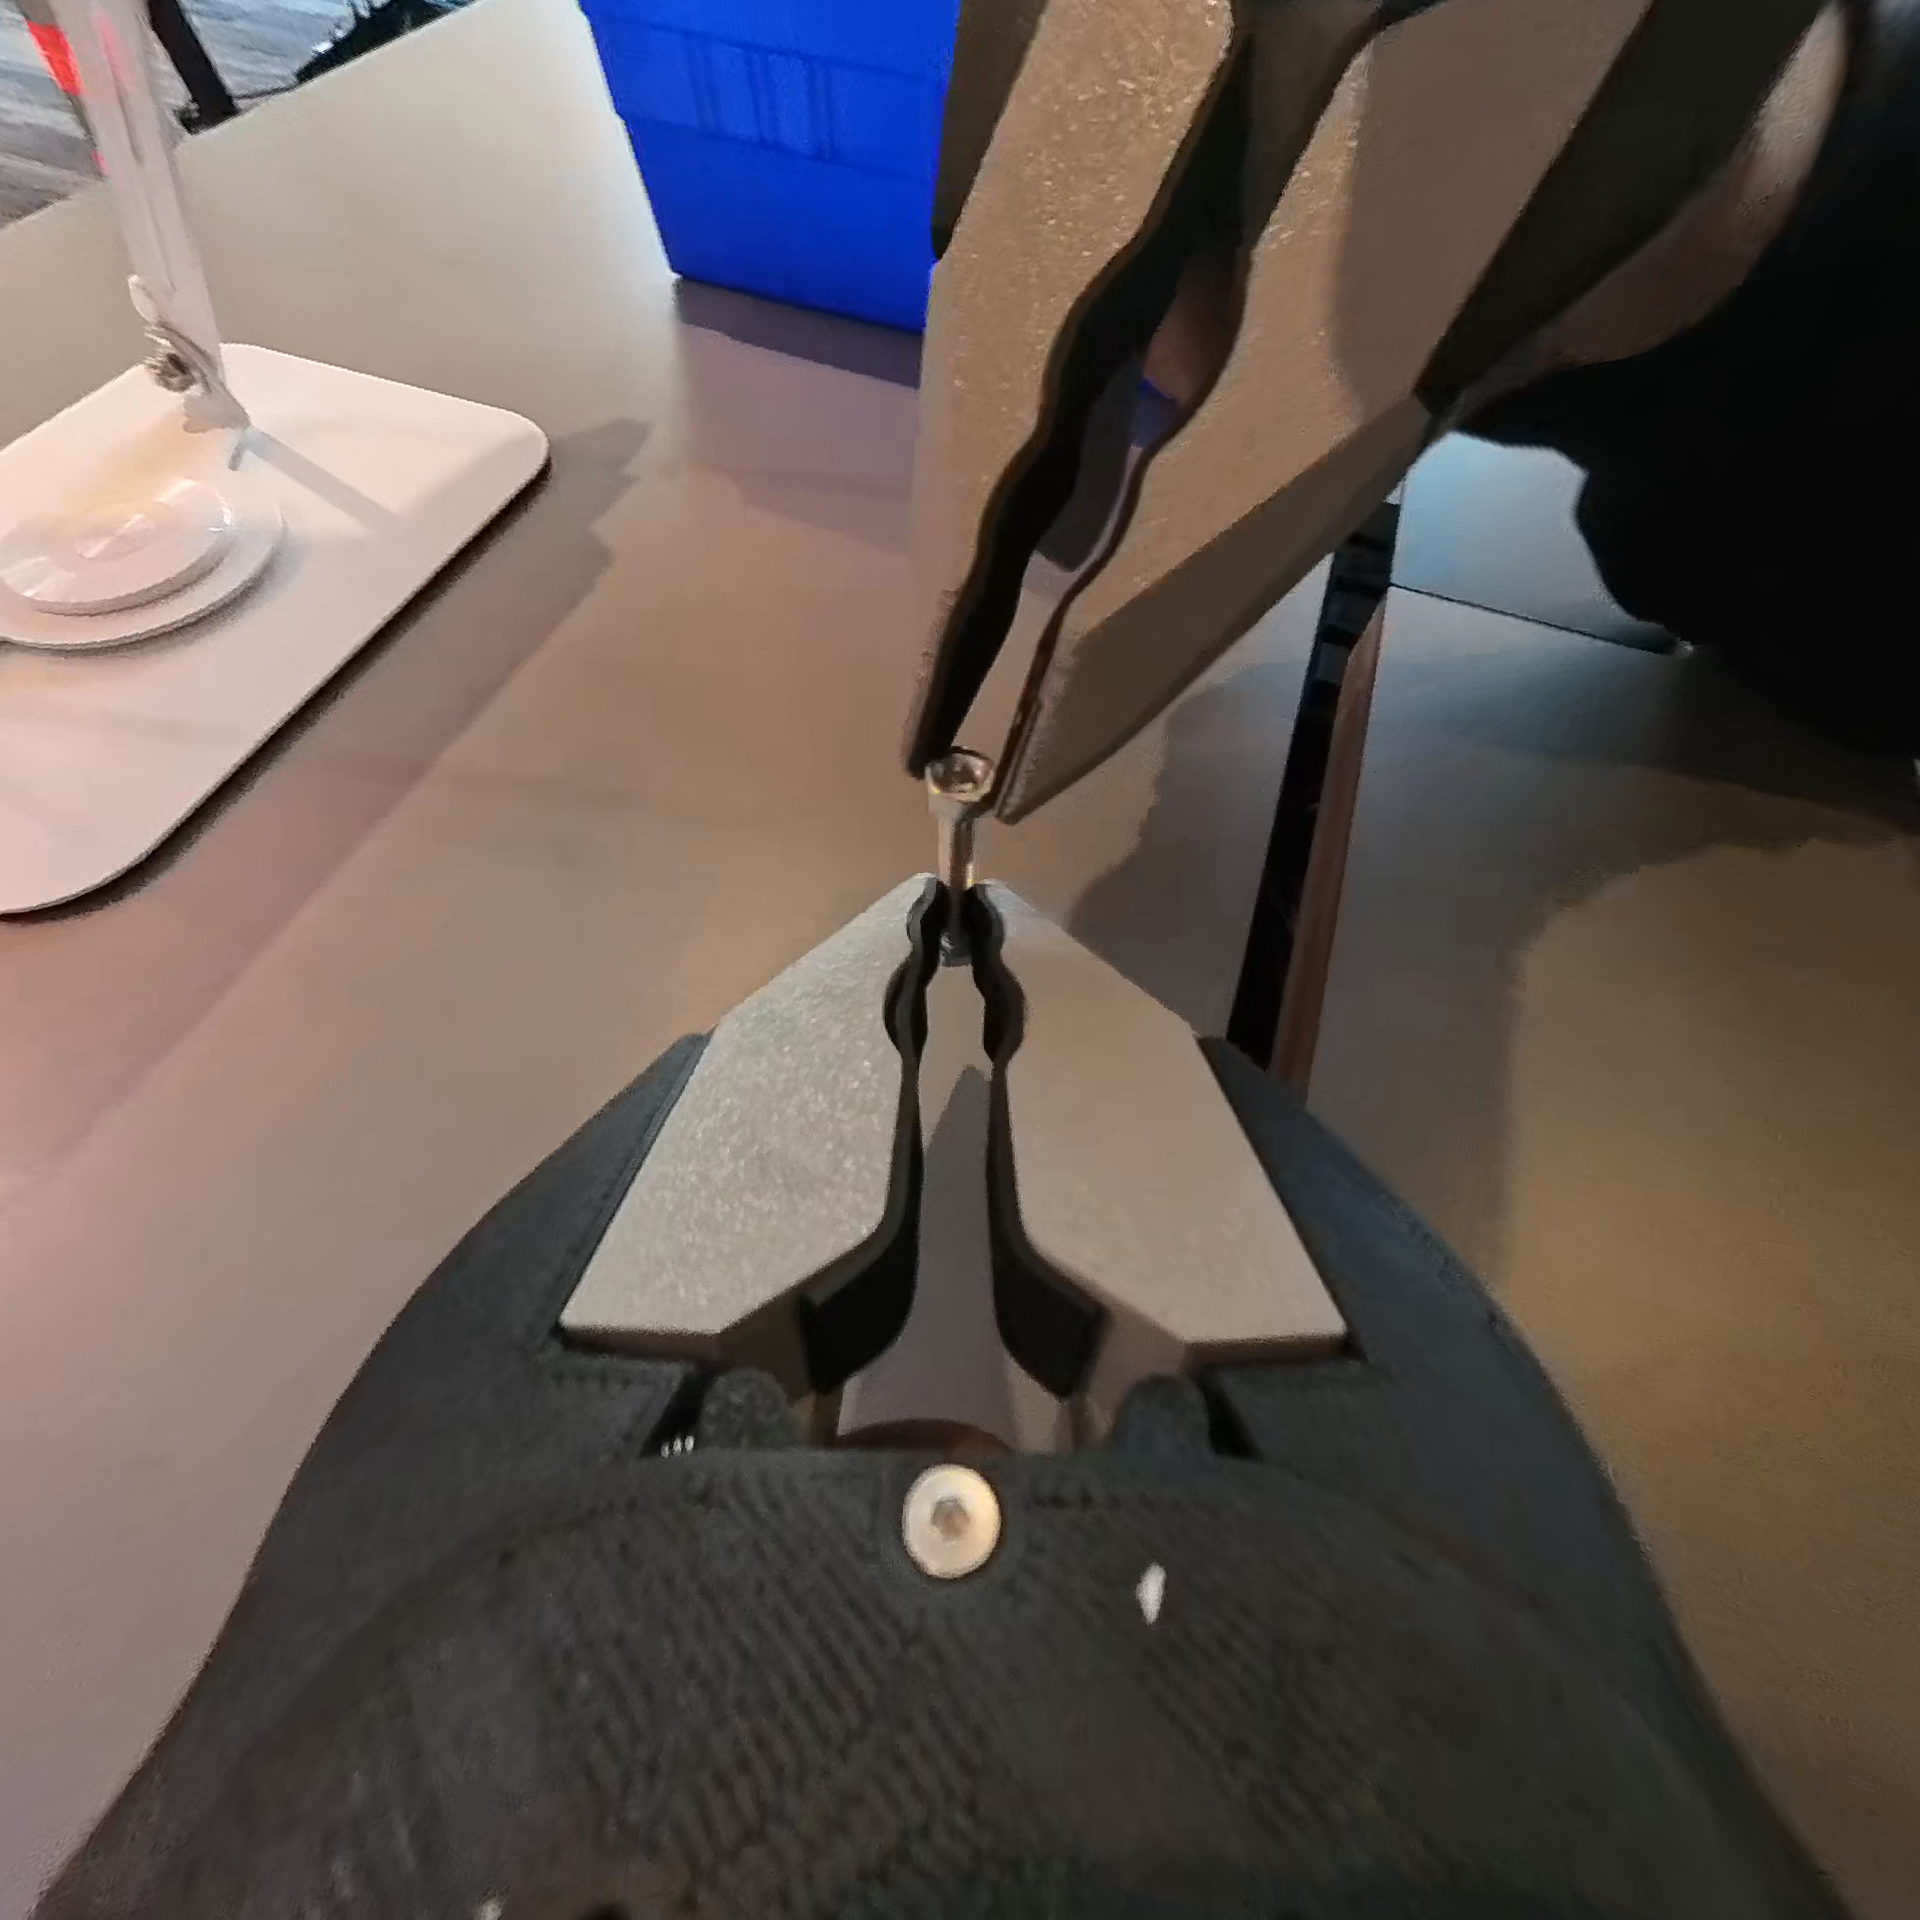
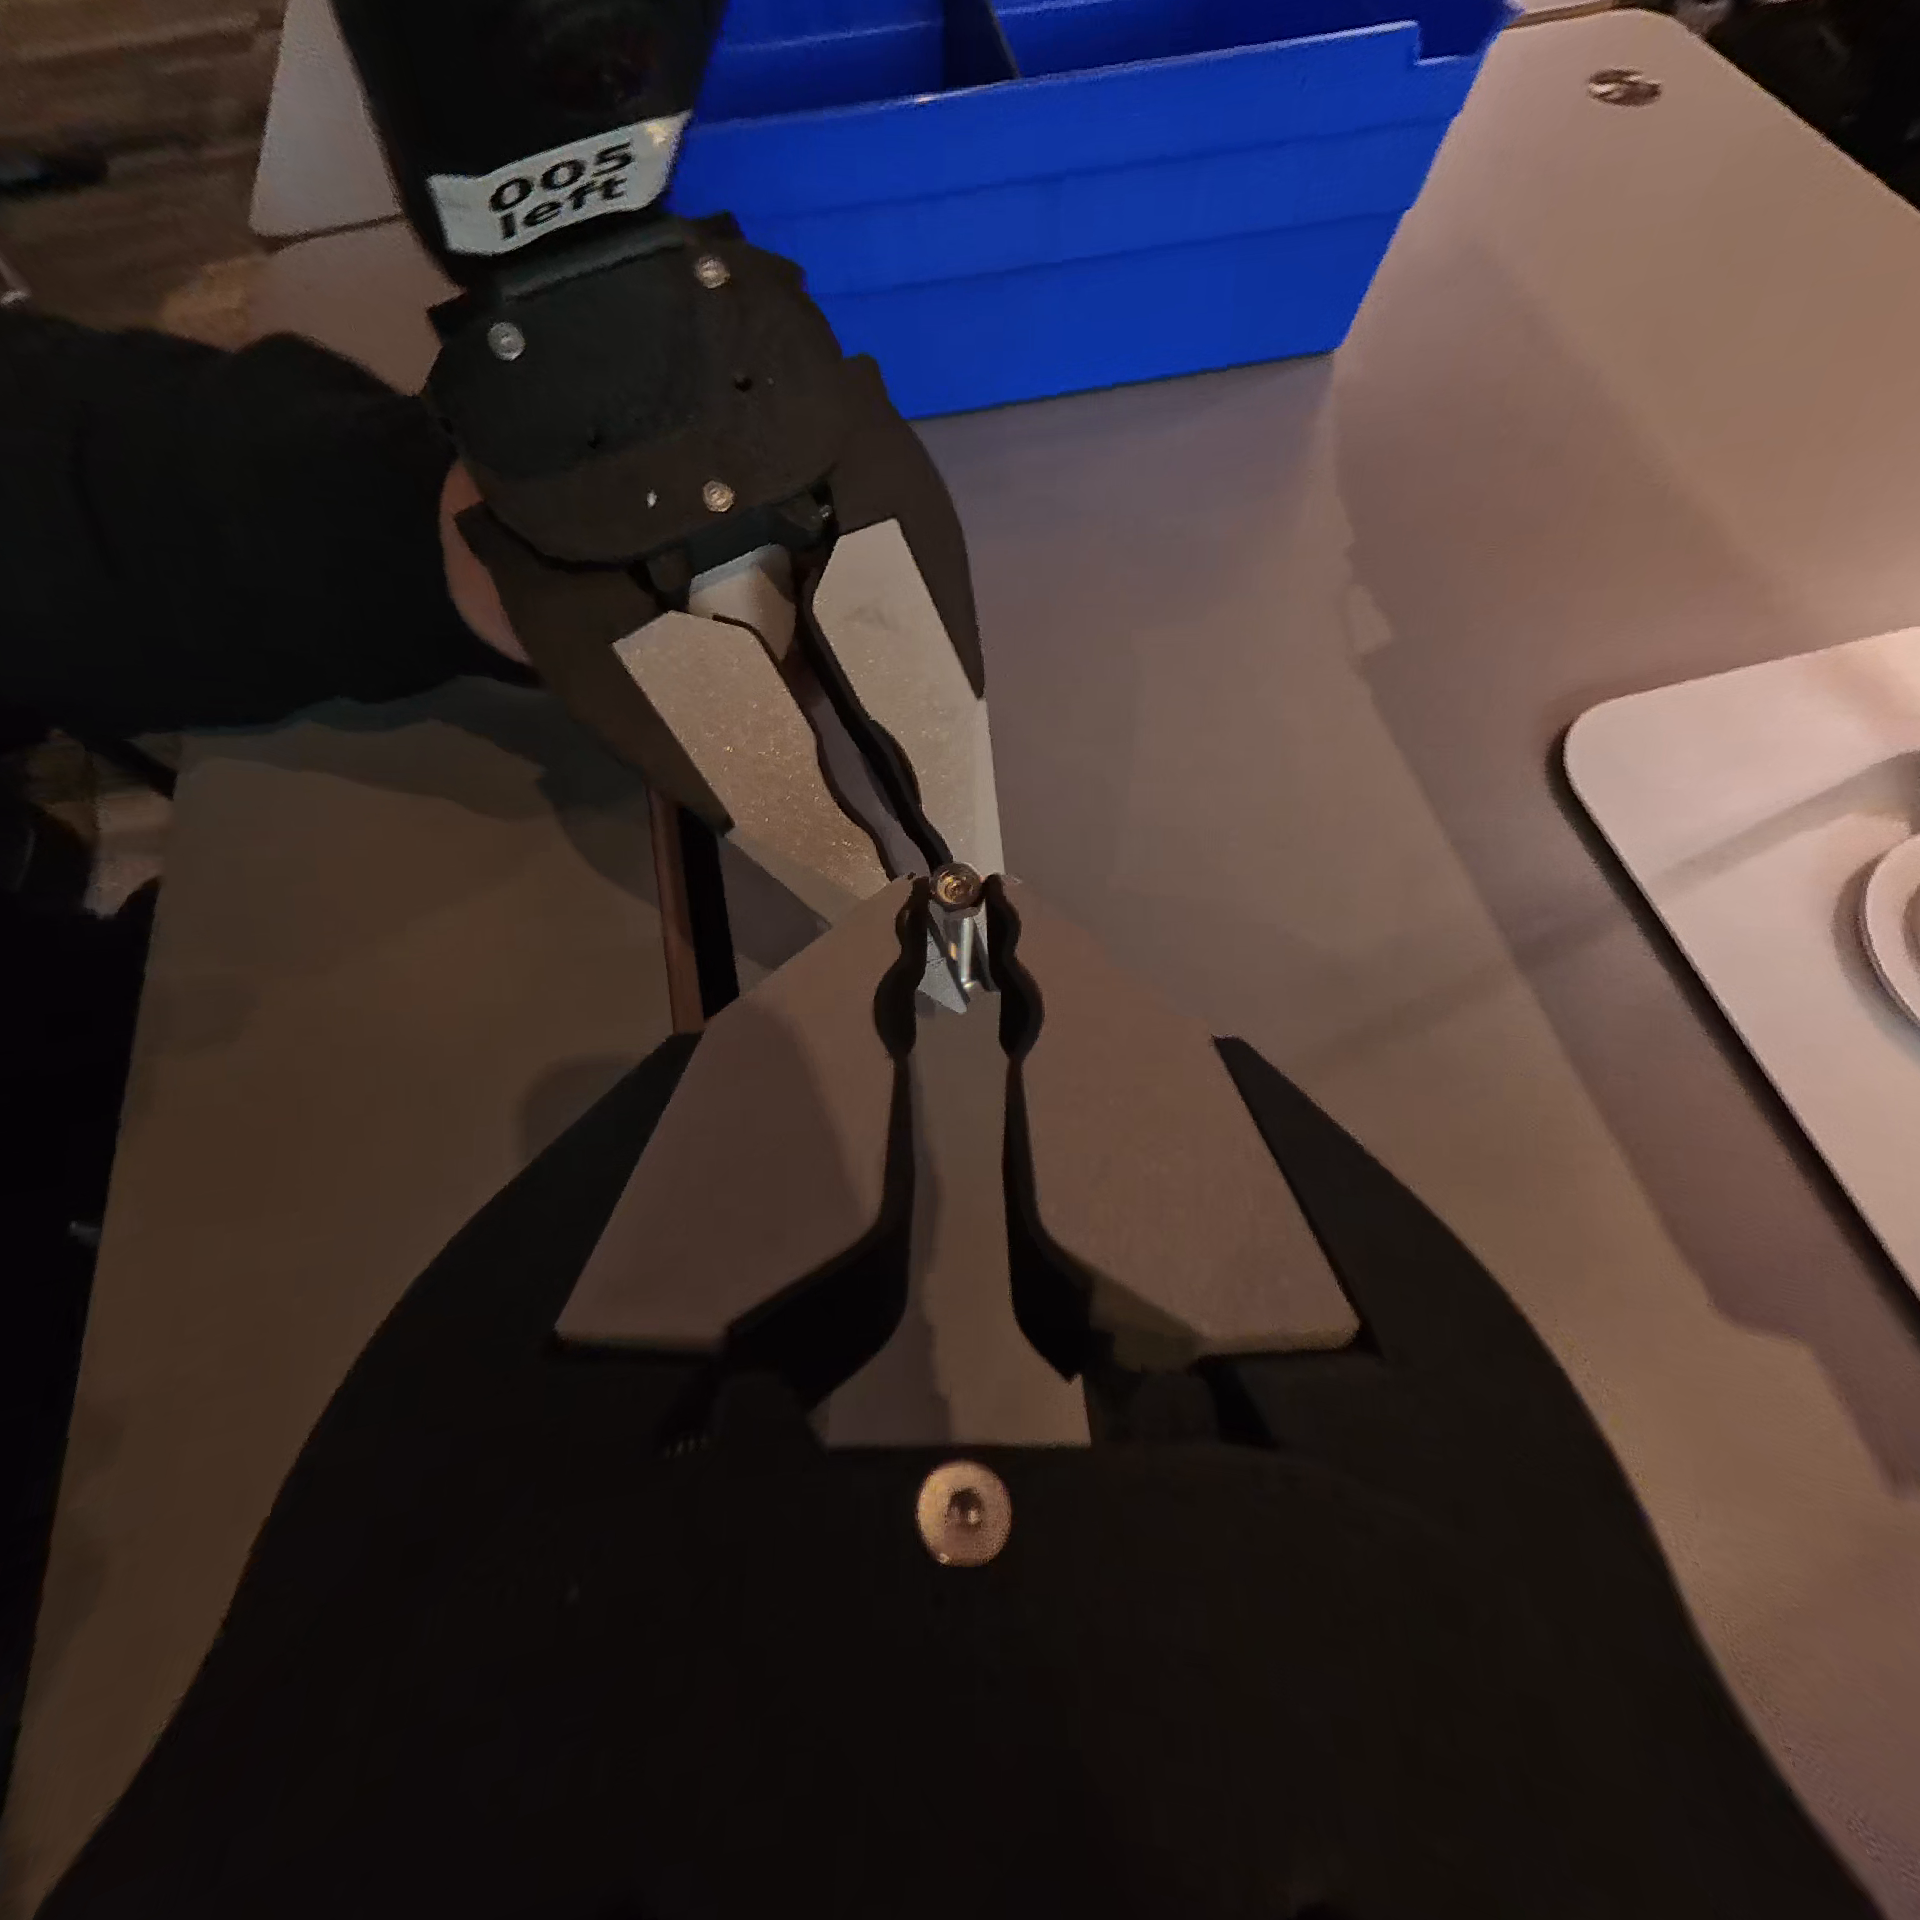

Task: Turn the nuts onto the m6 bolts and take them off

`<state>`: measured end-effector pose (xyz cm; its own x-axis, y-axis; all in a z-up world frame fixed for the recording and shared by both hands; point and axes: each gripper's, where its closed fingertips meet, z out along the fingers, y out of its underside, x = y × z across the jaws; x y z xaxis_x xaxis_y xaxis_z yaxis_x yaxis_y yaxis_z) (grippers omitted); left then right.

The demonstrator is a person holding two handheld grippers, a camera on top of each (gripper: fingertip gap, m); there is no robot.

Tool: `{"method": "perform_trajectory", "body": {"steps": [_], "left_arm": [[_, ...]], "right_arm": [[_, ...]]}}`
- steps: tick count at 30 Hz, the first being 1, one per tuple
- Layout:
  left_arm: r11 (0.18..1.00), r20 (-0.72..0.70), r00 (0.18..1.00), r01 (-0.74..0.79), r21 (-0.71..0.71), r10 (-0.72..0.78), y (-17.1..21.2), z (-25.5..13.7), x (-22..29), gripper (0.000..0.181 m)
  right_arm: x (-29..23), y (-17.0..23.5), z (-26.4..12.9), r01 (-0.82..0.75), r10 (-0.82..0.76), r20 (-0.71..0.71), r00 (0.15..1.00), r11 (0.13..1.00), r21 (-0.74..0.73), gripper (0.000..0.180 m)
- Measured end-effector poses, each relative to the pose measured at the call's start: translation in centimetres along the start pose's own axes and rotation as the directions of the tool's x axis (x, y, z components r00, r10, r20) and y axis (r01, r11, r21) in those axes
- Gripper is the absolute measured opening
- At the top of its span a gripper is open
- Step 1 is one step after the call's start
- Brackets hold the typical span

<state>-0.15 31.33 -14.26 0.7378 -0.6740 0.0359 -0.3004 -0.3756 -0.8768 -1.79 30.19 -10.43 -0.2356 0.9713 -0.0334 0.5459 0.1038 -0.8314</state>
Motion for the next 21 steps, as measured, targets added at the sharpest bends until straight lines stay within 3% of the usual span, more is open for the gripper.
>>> {"method": "perform_trajectory", "body": {"steps": [5, 9, 12, 19, 21], "left_arm": [[0.998, 0.148, 0.988, -0.028, -0.054, 0.036, 0.8, 0.3, -1.7, 0.002], [0.998, 0.168, 0.986, -0.002, -0.067, 0.013, 1.1, 0.3, -2.0, 0.002], [0.999, 0.107, 0.994, 0.024, -0.031, -0.020, 0.7, 0.1, -1.3, 0.002], [1.000, 0.037, 0.999, -0.007, -0.018, 0.007, 0.2, 0.1, 0.0, 0.002], [1.000, 0.004, 1.000, -0.026, -0.011, 0.027, 0.0, 0.1, 0.6, 0.002]], "right_arm": [[1.2, 0.3, 0.8, -0.161, 0.166, -0.144, 0.976, 0.986, 0.044, 0.007], [1.6, 0.5, 1.2, -0.211, 0.227, -0.259, 0.939, 0.973, 0.088, 0.007], [1.2, 0.1, 0.8, -0.138, 0.155, -0.284, 0.946, 0.987, 0.079, 0.008], [0.1, -0.1, -0.5, 0.020, -0.013, -0.155, 0.988, 0.999, 0.047, 0.021], [0.1, -0.2, -0.7, 0.083, -0.075, -0.131, 0.989, 0.995, 0.050, 0.017]]}}
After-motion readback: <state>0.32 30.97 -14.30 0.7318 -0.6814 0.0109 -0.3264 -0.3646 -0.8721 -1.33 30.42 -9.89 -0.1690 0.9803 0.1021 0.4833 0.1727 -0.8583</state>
